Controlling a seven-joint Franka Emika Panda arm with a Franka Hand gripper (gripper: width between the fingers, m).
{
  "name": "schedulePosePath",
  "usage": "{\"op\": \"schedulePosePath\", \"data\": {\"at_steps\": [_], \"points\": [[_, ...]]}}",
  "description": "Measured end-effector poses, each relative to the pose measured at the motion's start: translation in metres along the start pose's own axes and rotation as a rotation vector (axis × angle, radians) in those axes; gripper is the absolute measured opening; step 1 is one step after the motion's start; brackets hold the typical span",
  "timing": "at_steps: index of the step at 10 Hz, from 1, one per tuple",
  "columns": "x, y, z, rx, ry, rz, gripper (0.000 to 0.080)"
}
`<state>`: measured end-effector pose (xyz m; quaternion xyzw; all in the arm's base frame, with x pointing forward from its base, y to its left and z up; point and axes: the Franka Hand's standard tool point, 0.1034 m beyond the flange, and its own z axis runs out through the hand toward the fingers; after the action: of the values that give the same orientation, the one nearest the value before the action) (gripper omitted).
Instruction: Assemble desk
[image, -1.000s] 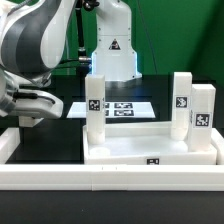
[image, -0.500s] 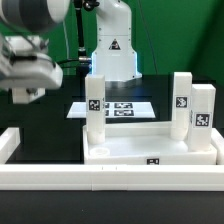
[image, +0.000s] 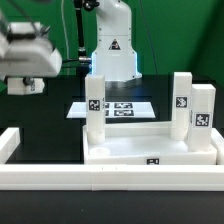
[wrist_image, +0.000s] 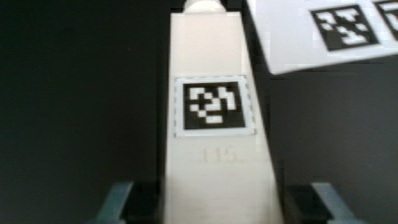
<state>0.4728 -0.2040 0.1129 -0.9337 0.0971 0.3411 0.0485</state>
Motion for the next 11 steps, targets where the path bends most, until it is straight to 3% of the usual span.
{"op": "schedulePosePath", "data": {"at_steps": [1, 2, 3, 5, 6, 7, 8, 9, 11], "points": [[-0.010, -0.014, -0.032, 0.010, 0.022, -0.023, 0.0289], [0.003, -0.014, -0.061, -0.023, 0.116, -0.044, 0.0289], [0.012, -0.013, -0.062, -0.035, 0.223, -0.050, 0.0289], [0.005, -0.013, -0.054, -0.030, 0.316, -0.050, 0.0289], [0.014, -0.013, -0.059, -0.048, 0.408, -0.043, 0.0289], [0.021, -0.029, -0.059, -0.061, 0.464, -0.042, 0.0289], [0.024, -0.049, -0.073, -0.070, 0.505, -0.046, 0.0289], [0.028, -0.065, -0.103, -0.085, 0.579, -0.068, 0.0289], [0.027, -0.084, -0.138, -0.099, 0.722, -0.090, 0.0289]]}}
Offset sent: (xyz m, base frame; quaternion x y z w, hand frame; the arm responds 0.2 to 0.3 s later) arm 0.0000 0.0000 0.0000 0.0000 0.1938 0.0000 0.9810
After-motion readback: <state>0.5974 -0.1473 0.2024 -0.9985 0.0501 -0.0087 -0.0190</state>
